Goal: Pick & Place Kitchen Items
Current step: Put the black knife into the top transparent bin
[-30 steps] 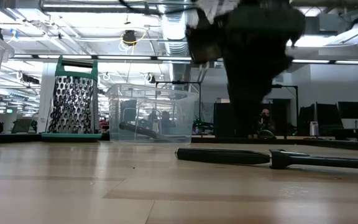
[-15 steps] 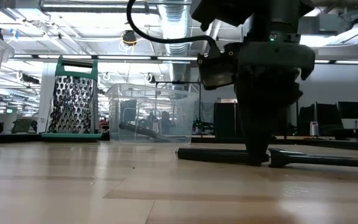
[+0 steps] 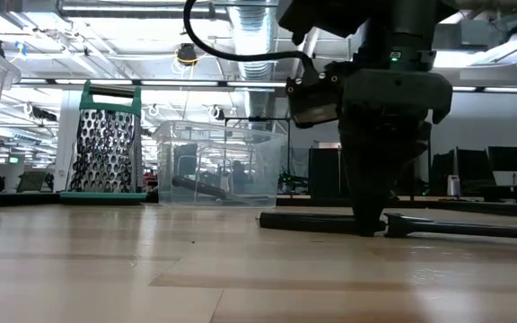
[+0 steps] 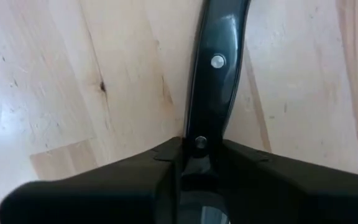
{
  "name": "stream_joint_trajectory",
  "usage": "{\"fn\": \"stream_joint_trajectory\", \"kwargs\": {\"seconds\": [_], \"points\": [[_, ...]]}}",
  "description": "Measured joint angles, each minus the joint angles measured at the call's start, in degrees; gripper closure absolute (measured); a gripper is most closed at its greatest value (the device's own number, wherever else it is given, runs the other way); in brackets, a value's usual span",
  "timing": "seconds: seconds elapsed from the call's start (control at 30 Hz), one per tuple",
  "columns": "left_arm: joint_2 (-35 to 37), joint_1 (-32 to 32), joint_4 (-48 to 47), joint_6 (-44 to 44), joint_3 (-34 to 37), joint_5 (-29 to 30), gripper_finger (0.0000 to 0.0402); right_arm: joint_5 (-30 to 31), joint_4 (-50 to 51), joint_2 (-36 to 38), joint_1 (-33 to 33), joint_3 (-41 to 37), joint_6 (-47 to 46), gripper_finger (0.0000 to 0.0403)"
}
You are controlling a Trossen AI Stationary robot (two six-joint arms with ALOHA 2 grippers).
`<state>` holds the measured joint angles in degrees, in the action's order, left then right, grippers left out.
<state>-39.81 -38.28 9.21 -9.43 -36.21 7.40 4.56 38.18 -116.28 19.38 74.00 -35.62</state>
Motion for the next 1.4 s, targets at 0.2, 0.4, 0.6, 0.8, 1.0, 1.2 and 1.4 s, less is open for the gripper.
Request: {"fn": "stream_joint_trajectory", "kwargs": {"seconds": [0.2,0.4,0.6,0.8,1.0,1.2,1.4], "points": [[0.00,0.00,0.02,0.00,0.00,0.03,0.0270,4.62,-0.86,2.12,-0.36,2.62,3.91,0.0343],[0.02,0.00,0.22,-0.02,0.00,0.02,0.0270,6.69,-4.35,10.67,-1.21,4.37,7.91,0.0343],[0.02,-0.02,0.21,0.04,0.00,0.02,0.0270,7.77,-21.17,22.60,-0.71,4.59,17.01,0.0343],[0.02,0.00,0.26,0.13,0.00,0.02,0.0270,4.74,-40.94,30.29,1.87,4.57,29.66,0.0343],[0.02,0.00,0.26,0.13,0.00,0.00,0.0270,-7.05,-55.10,31.57,3.95,4.66,35.71,0.0343],[0.02,0.00,0.24,0.15,0.00,0.00,0.0270,-11.52,-61.29,31.26,5.99,4.66,36.24,0.0343],[0.02,-0.01,0.22,0.15,0.00,0.00,0.0270,-15.74,-65.85,30.76,6.95,4.63,38.82,0.0343]]}}
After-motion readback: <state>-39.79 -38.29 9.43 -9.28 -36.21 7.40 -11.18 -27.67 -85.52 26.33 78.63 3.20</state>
